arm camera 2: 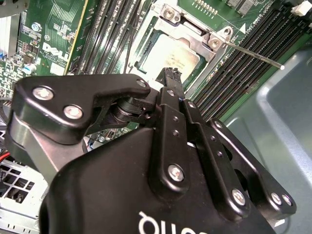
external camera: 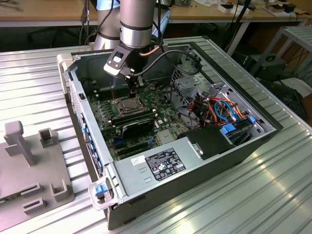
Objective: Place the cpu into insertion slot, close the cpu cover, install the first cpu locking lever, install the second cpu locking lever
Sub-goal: 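Install the first cpu locking lever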
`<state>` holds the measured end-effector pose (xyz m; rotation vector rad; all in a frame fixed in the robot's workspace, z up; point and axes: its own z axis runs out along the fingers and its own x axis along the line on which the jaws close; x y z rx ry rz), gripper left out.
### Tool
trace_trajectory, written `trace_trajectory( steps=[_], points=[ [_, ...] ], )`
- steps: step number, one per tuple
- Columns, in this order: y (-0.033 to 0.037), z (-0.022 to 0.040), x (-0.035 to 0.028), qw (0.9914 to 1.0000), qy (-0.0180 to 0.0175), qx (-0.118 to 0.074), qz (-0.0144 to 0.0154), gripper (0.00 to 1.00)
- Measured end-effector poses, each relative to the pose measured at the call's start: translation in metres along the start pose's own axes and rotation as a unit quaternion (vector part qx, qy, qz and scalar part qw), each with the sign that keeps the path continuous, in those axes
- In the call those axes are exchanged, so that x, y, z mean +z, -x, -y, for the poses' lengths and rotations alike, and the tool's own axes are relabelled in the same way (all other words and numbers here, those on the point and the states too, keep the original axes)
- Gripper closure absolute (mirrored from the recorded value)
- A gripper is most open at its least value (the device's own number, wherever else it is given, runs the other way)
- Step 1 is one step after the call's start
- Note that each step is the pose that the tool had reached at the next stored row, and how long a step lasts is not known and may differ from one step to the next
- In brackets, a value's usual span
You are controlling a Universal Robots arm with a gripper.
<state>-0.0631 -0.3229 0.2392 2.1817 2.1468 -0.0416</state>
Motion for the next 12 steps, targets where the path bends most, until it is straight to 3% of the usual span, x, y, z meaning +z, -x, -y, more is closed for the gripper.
trace_trajectory(
  steps=[7,12],
  points=[
    [0.0000,0.0000,0.0001,1.00000,0.0000,0.000,0.0000,0.89],
    [0.0000,0.0000,0.0001,0.99990,0.0011,-0.014,-0.0007,0.89]
  ],
)
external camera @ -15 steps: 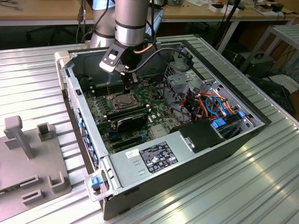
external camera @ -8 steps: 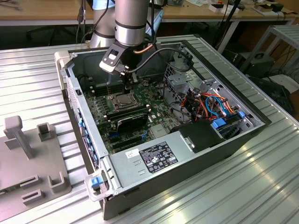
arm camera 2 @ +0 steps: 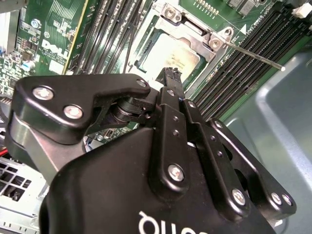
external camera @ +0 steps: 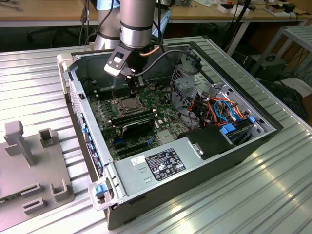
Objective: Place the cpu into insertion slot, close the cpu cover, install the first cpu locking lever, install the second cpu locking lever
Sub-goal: 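Install the first cpu locking lever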
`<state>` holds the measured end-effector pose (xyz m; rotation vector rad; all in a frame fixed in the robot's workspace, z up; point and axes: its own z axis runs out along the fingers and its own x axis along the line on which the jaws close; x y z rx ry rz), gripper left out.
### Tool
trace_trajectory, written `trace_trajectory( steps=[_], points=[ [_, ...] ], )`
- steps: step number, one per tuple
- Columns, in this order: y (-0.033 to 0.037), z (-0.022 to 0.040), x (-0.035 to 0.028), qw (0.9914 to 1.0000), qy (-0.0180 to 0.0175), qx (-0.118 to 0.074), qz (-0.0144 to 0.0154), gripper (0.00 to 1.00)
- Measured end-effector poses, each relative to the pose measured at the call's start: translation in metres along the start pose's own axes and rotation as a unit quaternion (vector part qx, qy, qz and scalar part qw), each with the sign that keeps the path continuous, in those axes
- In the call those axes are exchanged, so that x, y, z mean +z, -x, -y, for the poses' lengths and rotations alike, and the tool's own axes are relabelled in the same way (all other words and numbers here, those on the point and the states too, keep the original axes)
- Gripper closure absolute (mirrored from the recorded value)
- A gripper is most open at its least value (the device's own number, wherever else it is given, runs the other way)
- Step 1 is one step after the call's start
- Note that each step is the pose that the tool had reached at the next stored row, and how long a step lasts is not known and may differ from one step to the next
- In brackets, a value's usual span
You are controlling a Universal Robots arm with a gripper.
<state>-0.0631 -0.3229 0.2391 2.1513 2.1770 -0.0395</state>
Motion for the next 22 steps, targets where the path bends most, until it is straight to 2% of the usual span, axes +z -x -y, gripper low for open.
trace_trajectory(
  steps=[3,11,16,20,22],
  points=[
    [0.0001,0.0000,-0.0010,1.00000,0.0002,-0.003,-0.0008,0.89],
    [0.0007,-0.0009,-0.0092,1.00000,0.0002,-0.003,-0.0008,0.89],
    [0.0008,-0.0009,-0.0099,0.99998,0.0005,-0.006,-0.0009,0.89],
    [0.0008,-0.0009,-0.0099,0.99980,0.0015,-0.020,-0.0014,0.89],
    [0.0008,-0.0009,-0.0100,0.99916,0.0030,-0.041,-0.0022,0.89]
  ],
)
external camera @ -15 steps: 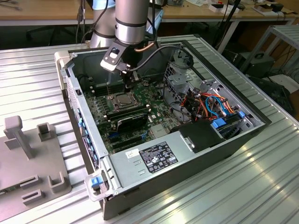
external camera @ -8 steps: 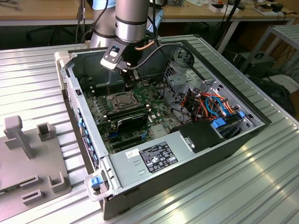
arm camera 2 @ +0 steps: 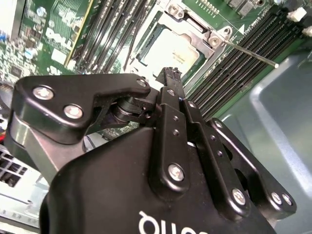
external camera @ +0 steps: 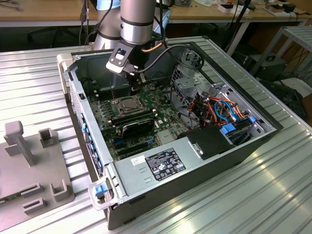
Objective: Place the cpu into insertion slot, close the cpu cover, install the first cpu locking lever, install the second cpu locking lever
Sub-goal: 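Install the first cpu locking lever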
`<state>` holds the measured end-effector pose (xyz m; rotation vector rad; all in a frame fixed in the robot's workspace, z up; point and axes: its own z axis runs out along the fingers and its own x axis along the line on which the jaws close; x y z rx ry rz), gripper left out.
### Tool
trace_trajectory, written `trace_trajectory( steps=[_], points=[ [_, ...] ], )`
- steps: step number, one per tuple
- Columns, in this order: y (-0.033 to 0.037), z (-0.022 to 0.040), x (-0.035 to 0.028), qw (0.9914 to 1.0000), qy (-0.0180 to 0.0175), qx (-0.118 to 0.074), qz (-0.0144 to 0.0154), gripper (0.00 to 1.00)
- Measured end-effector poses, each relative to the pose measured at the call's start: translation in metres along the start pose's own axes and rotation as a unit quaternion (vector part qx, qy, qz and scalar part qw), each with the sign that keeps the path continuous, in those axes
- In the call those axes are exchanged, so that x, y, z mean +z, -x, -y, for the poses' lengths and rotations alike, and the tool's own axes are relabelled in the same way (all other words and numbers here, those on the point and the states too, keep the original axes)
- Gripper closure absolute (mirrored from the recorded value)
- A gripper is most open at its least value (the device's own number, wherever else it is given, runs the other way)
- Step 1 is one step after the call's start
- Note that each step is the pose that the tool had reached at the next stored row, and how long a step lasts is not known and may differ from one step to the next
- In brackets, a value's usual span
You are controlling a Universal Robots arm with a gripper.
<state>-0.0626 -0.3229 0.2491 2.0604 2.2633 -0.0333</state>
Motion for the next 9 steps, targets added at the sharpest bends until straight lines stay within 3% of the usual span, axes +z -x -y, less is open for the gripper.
trace_trajectory(
  steps=[4,9],
  points=[
    [0.0000,0.0000,-0.0002,0.99956,0.0022,-0.030,-0.0012,0.89],
    [0.0003,-0.0001,-0.0039,0.99949,0.0024,-0.032,-0.0012,0.89]
  ],
)
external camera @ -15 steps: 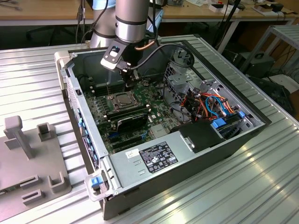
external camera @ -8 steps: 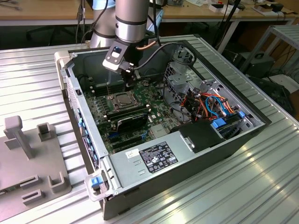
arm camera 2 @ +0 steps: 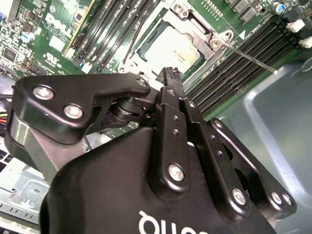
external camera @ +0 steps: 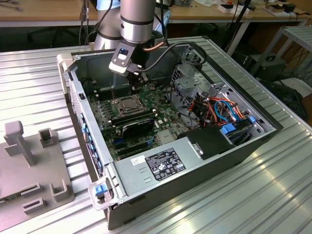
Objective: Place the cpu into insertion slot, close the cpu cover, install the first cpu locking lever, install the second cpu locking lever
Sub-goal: 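Install the first cpu locking lever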
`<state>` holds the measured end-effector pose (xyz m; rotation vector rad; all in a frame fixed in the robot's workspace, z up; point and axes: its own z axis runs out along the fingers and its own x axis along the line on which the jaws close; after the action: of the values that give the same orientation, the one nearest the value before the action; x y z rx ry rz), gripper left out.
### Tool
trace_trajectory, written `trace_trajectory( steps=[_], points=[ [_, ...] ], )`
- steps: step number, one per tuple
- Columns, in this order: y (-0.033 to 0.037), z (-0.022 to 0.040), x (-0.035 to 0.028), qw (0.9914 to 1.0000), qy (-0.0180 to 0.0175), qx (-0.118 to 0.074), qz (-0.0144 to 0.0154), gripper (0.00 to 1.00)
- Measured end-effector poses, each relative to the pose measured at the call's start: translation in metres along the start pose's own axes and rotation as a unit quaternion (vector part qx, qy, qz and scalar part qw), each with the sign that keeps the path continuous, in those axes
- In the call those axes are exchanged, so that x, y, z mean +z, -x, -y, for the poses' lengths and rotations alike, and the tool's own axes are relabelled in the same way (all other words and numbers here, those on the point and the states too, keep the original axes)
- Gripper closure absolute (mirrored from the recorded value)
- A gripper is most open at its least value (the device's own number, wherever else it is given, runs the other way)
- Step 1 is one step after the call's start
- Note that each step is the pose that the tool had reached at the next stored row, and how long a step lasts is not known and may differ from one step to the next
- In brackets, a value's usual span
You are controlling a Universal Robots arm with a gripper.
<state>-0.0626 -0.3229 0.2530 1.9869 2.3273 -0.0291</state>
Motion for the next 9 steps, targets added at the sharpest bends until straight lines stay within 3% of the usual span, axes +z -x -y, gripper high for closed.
trace_trajectory(
  steps=[3,6,9],
  points=[
    [0.0000,-0.0001,-0.0005,1.00000,0.0004,-0.003,-0.0003,0.89],
    [0.0000,0.0002,-0.0007,0.99969,0.0018,-0.025,-0.0009,0.89],
    [-0.0001,0.0003,-0.0006,0.99851,0.0041,-0.054,-0.0022,0.89]
  ],
)
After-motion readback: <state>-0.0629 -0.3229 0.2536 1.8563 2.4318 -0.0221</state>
